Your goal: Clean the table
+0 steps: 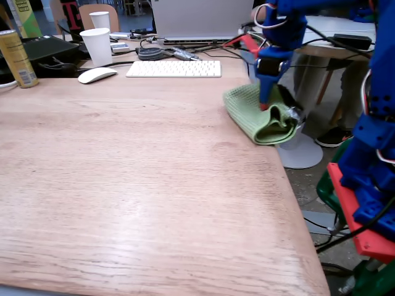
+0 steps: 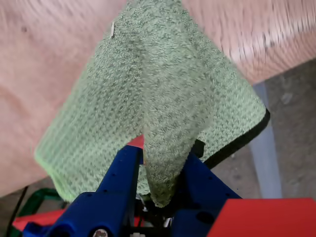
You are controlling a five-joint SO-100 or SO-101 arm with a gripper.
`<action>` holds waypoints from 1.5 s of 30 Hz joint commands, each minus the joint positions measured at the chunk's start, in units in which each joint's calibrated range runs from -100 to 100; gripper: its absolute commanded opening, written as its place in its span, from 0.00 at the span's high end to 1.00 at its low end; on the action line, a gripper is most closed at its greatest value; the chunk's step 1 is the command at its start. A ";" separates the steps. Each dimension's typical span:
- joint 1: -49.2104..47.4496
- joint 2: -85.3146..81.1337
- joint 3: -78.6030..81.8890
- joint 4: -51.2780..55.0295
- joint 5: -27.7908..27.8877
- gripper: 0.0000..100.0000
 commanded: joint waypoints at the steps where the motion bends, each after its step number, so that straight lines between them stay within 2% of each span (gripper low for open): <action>1: -1.85 -11.74 -0.84 4.54 -0.05 1.00; 7: -18.27 -22.71 -1.13 8.32 -0.59 1.00; 13: -38.74 -31.20 -1.13 8.40 -4.44 1.00; 18: -64.63 -30.60 -1.13 7.34 -7.77 1.00; 22: -78.33 -21.17 -5.94 7.09 -9.96 1.00; 29: -85.95 -2.04 -14.53 7.01 -10.84 1.00; 33: -85.95 8.42 -14.72 7.01 -10.84 1.00; 43: -84.43 11.68 -14.06 5.45 -12.41 1.00; 45: -84.60 16.82 -14.34 5.45 -12.16 1.00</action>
